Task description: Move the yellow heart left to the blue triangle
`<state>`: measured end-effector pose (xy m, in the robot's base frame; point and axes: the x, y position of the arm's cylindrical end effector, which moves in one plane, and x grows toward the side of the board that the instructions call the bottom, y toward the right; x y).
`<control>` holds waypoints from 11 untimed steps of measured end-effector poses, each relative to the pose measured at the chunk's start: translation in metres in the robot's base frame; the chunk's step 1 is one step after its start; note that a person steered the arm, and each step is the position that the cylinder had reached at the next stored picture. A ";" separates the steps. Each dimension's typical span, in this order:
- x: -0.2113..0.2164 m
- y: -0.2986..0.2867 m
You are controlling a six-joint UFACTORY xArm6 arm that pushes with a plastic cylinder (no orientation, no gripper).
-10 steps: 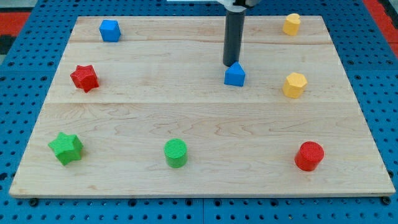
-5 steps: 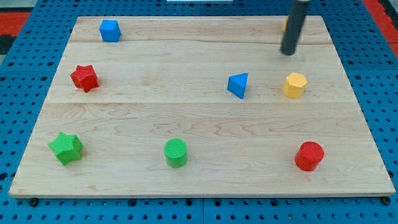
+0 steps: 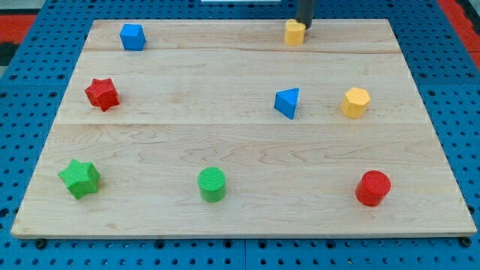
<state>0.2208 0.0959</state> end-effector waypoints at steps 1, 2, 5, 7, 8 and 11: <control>0.003 -0.052; 0.019 -0.072; 0.048 -0.001; 0.017 -0.042; 0.009 -0.063; 0.035 -0.080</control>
<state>0.2561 0.0160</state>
